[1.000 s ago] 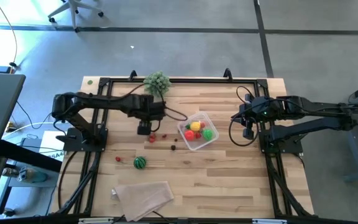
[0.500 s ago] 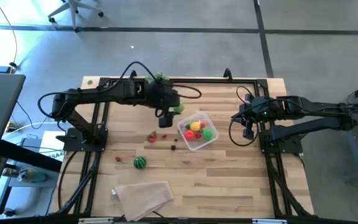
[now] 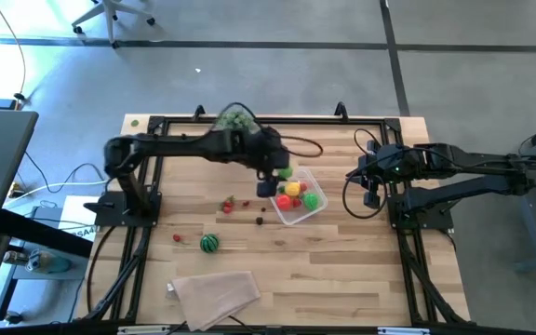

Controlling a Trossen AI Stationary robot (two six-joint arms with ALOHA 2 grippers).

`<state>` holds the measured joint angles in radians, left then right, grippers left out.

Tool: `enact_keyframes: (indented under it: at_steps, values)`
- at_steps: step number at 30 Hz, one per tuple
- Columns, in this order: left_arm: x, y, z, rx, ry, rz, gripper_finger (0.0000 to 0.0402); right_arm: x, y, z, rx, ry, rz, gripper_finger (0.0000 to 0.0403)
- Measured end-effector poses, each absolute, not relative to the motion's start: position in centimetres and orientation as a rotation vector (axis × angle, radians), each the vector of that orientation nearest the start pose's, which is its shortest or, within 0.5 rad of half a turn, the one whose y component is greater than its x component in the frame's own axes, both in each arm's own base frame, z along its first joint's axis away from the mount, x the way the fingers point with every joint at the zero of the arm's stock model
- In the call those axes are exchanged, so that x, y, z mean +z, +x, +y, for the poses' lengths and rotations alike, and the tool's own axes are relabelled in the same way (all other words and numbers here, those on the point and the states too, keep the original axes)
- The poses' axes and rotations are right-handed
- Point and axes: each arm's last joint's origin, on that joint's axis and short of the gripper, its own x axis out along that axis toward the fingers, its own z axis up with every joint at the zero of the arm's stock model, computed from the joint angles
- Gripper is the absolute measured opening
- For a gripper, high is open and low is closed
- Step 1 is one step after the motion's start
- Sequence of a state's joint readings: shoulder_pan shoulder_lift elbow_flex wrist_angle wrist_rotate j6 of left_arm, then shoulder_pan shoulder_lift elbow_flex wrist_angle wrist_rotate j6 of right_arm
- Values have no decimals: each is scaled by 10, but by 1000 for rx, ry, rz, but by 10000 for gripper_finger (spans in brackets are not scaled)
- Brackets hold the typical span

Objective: Pick and placing Produce into tupperware
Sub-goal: Put the cabbage into the transparent bin

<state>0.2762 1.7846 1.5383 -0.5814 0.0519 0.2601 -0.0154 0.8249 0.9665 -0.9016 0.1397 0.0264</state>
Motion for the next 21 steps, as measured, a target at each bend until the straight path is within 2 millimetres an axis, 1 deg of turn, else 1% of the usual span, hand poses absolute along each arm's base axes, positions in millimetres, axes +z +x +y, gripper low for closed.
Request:
enact_keyframes:
  at_steps: [5,8,9,11,13,16,21]
  values:
    - [252,401,112,102,122,880,230,325,145,-6,-157,-22,756,34]
    - [234,409,114,87,112,904,230,325,145,-6,-158,-22,756,34]
    - [230,414,115,89,116,888,230,325,145,-6,-158,-22,756,34]
    - [220,415,116,78,104,920,230,325,145,-6,-157,-22,757,34]
    - [211,421,117,78,103,916,230,325,145,-6,-157,-22,757,34]
    - [199,422,117,76,81,953,230,325,145,-6,-157,-22,757,34]
    - [187,424,117,65,65,983,230,325,145,-6,-157,-22,757,34]
